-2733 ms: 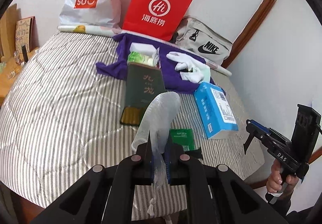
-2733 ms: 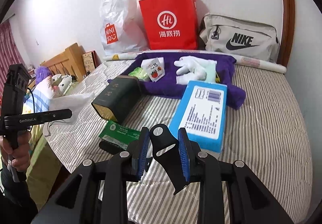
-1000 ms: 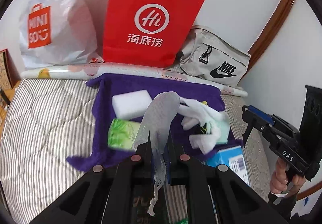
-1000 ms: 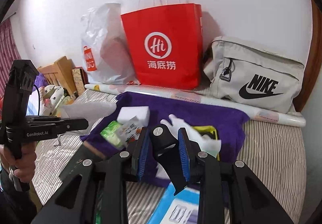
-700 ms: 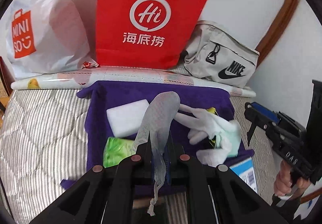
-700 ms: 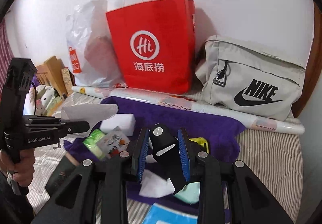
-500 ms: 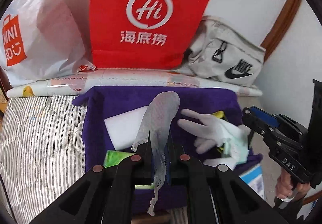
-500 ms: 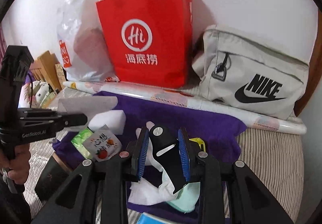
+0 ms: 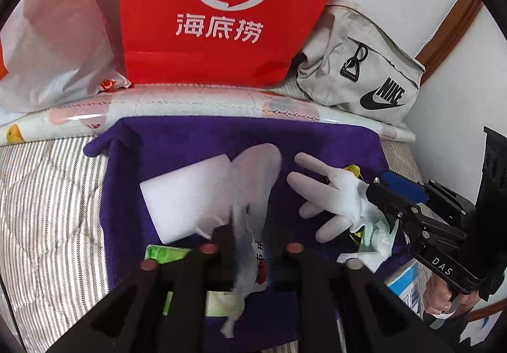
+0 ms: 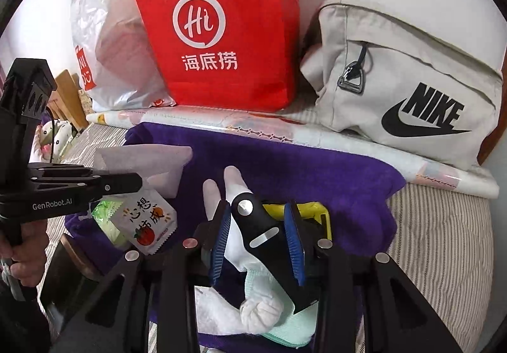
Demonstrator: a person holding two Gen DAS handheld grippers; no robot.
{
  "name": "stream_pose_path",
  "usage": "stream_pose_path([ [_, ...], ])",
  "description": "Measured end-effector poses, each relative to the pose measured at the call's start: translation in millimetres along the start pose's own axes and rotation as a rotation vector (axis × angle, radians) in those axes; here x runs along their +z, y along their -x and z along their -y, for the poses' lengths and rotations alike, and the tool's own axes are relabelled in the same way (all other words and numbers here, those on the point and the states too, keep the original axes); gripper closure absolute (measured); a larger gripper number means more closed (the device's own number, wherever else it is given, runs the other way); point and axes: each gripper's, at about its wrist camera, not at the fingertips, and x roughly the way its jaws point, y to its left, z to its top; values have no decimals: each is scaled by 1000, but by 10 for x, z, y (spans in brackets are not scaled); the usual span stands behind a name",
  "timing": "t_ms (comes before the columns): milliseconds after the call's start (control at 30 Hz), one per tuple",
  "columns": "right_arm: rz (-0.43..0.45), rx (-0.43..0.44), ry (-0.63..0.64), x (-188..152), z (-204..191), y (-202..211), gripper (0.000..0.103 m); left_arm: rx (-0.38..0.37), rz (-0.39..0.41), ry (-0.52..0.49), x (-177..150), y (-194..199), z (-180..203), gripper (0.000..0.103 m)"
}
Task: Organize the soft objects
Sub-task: 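Open the left gripper to drop the white mesh bag onto the purple towel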
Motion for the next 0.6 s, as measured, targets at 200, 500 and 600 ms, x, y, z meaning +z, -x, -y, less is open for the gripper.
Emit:
stream_pose_path([
  [200, 12, -8, 32, -2, -56, 26, 61, -1, -11, 7, -20, 27, -2, 59],
  [500, 80, 16, 31, 24, -98, 244, 31, 45, 0, -22, -118, 223, 67, 35],
  [600, 89, 29, 22, 0, -108, 365, 30, 49, 6, -12, -176, 325, 39, 35],
])
